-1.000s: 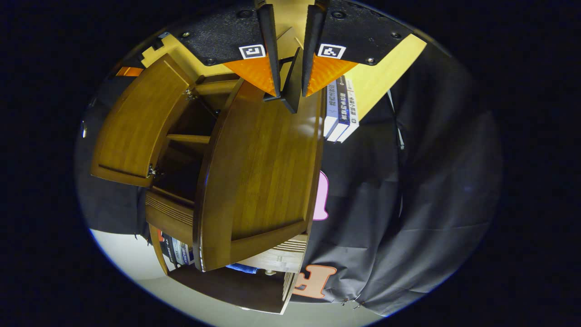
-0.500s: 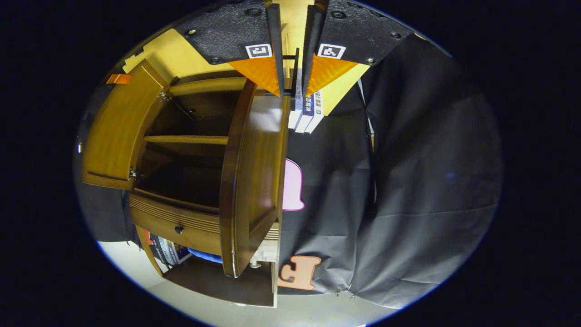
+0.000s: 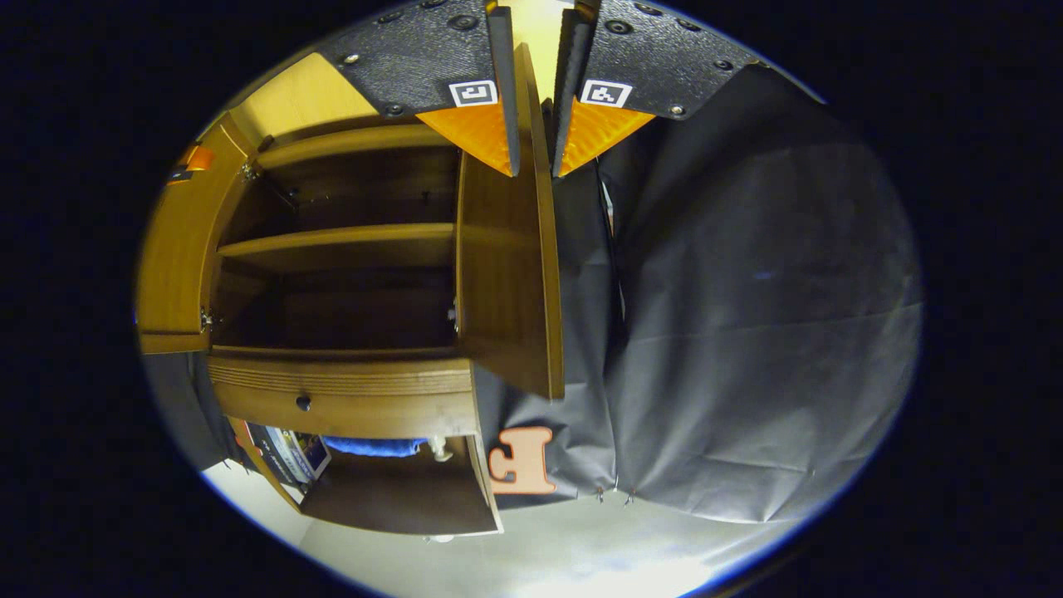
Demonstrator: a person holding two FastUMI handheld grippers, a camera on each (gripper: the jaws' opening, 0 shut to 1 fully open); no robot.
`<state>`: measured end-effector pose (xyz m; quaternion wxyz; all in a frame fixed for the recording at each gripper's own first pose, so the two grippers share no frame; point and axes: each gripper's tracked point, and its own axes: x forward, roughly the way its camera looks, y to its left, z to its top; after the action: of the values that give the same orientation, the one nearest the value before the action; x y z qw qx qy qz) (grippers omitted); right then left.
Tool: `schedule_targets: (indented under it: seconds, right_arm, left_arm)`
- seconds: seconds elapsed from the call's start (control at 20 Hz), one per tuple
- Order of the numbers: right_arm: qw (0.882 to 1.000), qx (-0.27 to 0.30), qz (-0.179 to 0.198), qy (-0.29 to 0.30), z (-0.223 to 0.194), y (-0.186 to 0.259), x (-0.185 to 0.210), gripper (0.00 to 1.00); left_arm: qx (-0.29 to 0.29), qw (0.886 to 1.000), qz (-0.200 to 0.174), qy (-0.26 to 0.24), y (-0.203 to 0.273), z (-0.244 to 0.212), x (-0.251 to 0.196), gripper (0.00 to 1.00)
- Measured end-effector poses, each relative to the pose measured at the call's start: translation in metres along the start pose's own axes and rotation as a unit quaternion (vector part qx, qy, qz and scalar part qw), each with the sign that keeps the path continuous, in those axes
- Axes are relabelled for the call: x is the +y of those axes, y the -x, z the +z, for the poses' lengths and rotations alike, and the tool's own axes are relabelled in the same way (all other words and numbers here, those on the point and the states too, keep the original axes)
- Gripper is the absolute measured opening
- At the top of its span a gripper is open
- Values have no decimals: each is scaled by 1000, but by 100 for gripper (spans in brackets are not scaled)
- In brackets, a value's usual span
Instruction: Open the right door of the double-door shoe cabinet with the right hand, and open the left door with the left hand.
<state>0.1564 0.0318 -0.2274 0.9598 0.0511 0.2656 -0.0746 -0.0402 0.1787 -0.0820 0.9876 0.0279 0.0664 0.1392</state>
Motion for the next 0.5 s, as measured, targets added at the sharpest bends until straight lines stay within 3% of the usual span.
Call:
schedule_targets:
  seconds: [0.2,0.25,0.3,0.4,0.5]
  right_arm:
    - [996,-79,10,50,61,17,11,78]
    - [994,-97,10,57,75,26,14,72]
    - [992,-114,14,62,87,35,18,79]
    - [989,-137,15,60,105,47,22,85]
    - [986,-158,16,51,118,56,21,99]
  left_arm:
    - [-44,997,-56,2,-3,36,-50,23]
    - [-56,996,-69,0,-5,44,-64,16]
    - [-63,994,-93,-3,-7,48,-83,16]
    - [-69,987,-141,-12,-9,54,-123,50]
    - [-78,980,-182,-17,-5,58,-155,83]
